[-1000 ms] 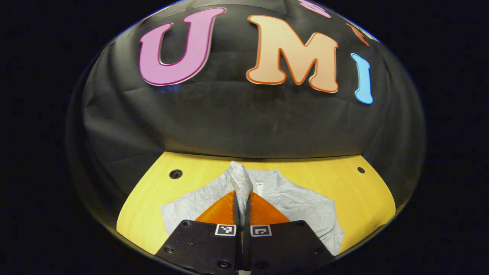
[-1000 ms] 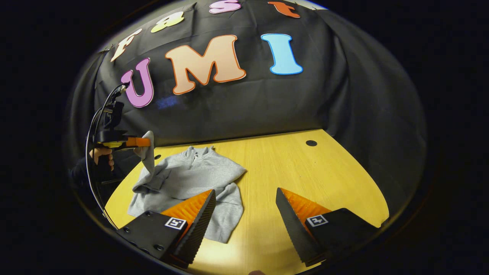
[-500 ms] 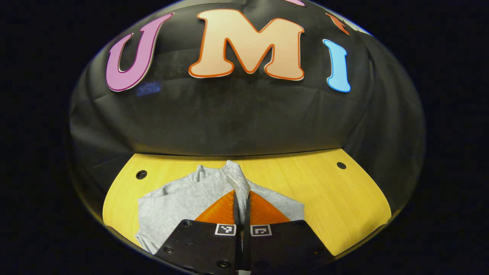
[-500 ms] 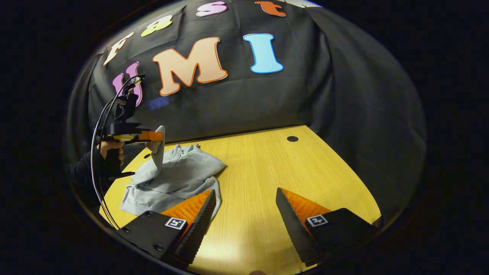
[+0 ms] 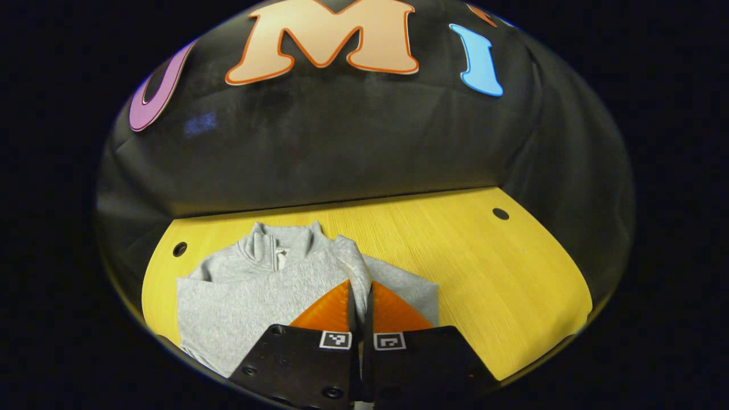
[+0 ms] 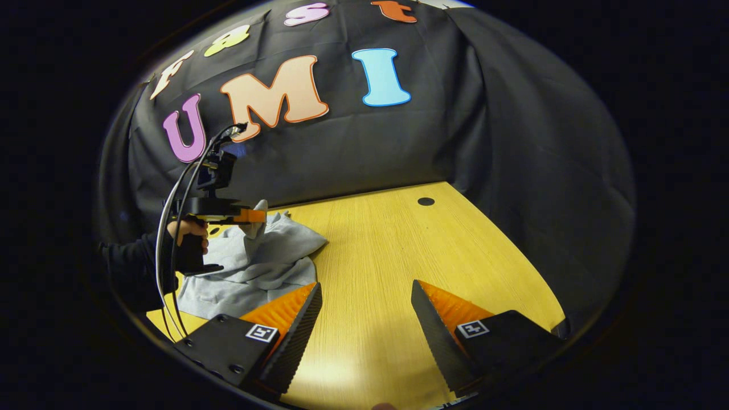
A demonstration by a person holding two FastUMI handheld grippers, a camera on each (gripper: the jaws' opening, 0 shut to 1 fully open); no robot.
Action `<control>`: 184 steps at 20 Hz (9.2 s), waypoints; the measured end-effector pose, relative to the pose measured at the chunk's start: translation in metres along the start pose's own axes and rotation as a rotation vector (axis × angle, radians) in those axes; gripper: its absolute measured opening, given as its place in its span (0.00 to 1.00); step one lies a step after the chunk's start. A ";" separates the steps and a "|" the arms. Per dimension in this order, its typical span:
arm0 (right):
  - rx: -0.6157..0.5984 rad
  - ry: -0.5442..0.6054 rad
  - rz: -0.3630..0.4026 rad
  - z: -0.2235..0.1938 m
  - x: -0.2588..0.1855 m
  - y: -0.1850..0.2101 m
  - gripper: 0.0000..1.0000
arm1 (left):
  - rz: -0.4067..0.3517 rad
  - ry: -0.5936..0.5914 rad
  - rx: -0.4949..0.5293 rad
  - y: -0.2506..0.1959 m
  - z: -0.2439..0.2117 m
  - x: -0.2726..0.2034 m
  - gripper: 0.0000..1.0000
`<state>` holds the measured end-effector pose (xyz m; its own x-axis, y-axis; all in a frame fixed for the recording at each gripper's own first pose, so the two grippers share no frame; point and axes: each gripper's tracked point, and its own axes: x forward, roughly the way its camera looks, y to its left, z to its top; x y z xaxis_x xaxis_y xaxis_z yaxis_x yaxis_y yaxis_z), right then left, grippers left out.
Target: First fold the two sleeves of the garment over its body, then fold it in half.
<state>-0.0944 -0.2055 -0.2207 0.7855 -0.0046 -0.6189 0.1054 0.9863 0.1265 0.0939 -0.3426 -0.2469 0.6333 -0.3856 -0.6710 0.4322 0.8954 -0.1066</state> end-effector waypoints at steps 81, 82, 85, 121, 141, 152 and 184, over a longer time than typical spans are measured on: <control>-0.174 0.460 0.198 -0.141 0.091 0.171 0.07 | 0.003 0.226 -0.272 0.211 -0.240 -0.168 0.00; -0.171 0.464 0.203 -0.140 0.091 0.172 0.08 | -0.001 0.235 -0.277 0.211 -0.240 -0.168 0.00; -0.125 0.471 0.228 -0.131 0.093 0.180 0.07 | -0.005 0.243 -0.274 0.211 -0.232 -0.170 0.00; 0.599 0.490 0.272 -0.004 0.196 0.227 0.07 | -0.002 0.118 -0.570 0.280 -0.070 -0.085 0.00; 0.211 0.145 0.138 0.047 0.220 0.198 0.98 | 0.306 -0.115 -0.425 0.329 0.001 -0.081 0.96; -0.114 -0.284 0.139 0.125 0.100 0.171 0.98 | 0.439 -0.384 -0.132 0.258 0.042 -0.185 0.95; -0.109 -0.544 0.055 0.114 -0.076 0.235 0.98 | 0.379 -0.580 0.061 0.278 0.039 -0.332 0.95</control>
<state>-0.0597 0.0076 -0.0557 0.9926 -0.0086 -0.1207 0.0145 0.9987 0.0486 0.0289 0.0254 -0.0251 0.9810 -0.1210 -0.1516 0.1384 0.9842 0.1105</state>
